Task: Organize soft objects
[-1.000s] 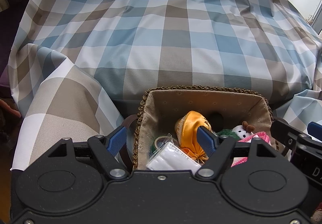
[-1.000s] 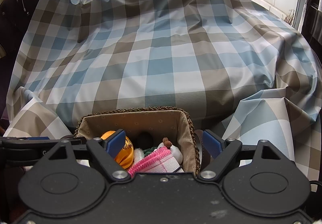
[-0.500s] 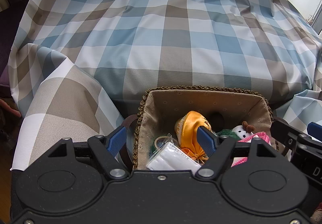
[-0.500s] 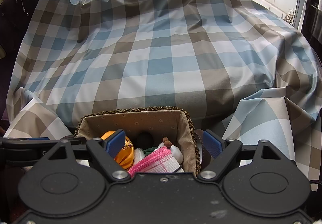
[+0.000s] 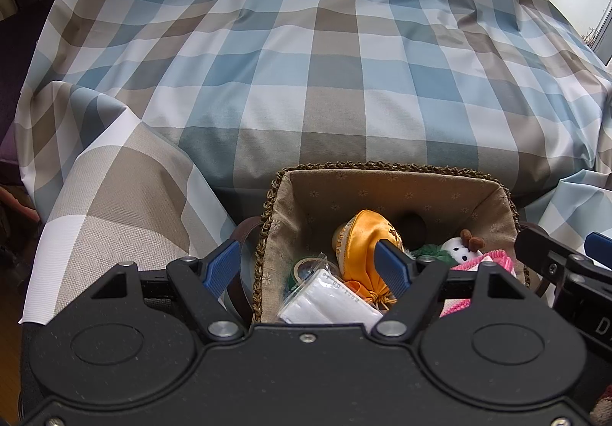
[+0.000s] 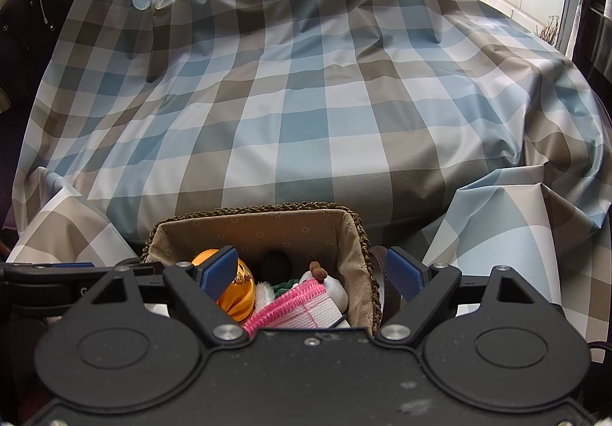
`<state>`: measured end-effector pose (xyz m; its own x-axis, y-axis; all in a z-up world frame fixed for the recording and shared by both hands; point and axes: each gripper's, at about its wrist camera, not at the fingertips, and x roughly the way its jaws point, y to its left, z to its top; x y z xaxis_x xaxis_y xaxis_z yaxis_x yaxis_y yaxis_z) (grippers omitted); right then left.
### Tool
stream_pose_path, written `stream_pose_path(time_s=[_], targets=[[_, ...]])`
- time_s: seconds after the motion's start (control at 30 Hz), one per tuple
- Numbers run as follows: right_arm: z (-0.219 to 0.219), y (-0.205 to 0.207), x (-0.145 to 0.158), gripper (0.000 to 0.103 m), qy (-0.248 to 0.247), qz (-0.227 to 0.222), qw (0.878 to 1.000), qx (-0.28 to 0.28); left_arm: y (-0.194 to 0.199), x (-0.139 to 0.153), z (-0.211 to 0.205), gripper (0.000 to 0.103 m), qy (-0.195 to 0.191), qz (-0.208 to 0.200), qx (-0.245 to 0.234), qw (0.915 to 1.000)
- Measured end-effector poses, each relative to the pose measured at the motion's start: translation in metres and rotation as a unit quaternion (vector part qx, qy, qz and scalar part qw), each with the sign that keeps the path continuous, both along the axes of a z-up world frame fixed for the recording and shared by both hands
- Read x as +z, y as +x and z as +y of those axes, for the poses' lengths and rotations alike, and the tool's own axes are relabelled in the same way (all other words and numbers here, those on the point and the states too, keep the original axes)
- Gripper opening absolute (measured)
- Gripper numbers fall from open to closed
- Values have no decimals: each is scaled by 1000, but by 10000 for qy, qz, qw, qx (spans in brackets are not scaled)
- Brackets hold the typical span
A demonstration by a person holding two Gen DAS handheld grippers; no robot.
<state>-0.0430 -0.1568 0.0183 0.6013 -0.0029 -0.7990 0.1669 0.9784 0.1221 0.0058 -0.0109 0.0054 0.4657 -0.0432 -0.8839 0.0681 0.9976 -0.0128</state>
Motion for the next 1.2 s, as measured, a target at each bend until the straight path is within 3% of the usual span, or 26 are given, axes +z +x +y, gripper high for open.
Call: stream_pose_path(time_s=[1.2], targets=[[-1, 1, 0, 86, 3, 7, 10000, -1, 0, -1, 1, 74, 0, 3, 0, 10000]])
